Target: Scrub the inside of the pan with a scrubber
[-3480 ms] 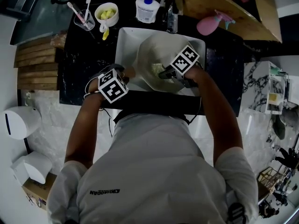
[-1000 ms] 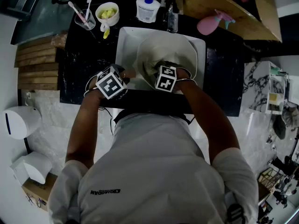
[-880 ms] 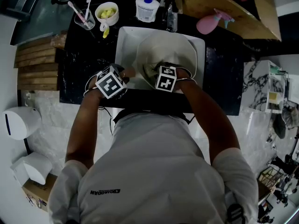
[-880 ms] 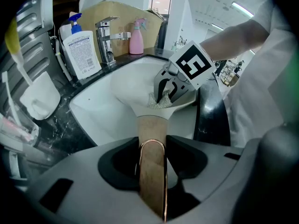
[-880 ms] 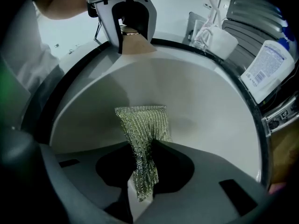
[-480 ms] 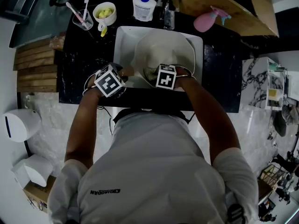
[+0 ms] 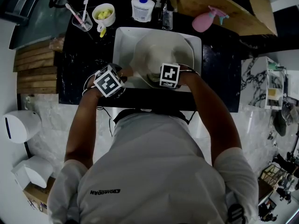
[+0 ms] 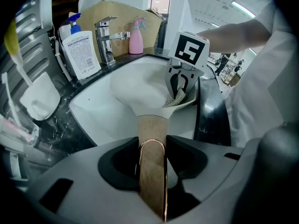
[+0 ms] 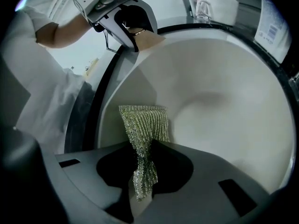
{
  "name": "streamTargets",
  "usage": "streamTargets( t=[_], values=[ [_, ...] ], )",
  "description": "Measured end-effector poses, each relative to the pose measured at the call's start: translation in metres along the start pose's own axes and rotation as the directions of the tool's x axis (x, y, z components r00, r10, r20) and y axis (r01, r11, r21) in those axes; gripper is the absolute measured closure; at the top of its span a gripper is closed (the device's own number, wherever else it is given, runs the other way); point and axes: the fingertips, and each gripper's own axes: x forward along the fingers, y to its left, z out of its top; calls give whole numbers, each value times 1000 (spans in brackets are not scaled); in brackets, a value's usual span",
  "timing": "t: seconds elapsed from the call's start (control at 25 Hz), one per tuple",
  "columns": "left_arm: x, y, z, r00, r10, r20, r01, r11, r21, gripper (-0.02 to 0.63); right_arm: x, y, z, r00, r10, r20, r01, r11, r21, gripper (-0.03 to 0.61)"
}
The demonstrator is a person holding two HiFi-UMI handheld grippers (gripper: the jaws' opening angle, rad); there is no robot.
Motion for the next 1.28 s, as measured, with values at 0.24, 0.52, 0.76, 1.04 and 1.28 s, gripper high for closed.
streamTargets(
  t=[0.24, 0.52, 0.76, 1.04, 1.28],
  values=[
    [0, 0, 0, 1000, 0, -6, 0, 1000, 3, 426, -23, -23, 9, 985, -145, 98, 146, 989, -8, 482],
    [1, 1, -1, 1000, 2, -10, -2, 1000, 7, 426, -73, -100, -6, 824, -553, 123, 552, 833, 48, 483],
    [3, 0, -3, 1000, -4, -25, 4, 1000, 3, 426, -80, -148, -16, 655, -755, 30, 753, 648, -115, 485],
    [4, 1, -4, 999, 11, -53, -10, 1000, 22, 433, -57, -169, -12, 633, -772, -57, 717, 613, -333, 489],
    [5, 1, -5, 998, 6, -60, -4, 1000, 20, 434, -36, -172, -32, 675, -727, -125, 665, 673, -322, 488]
  ],
)
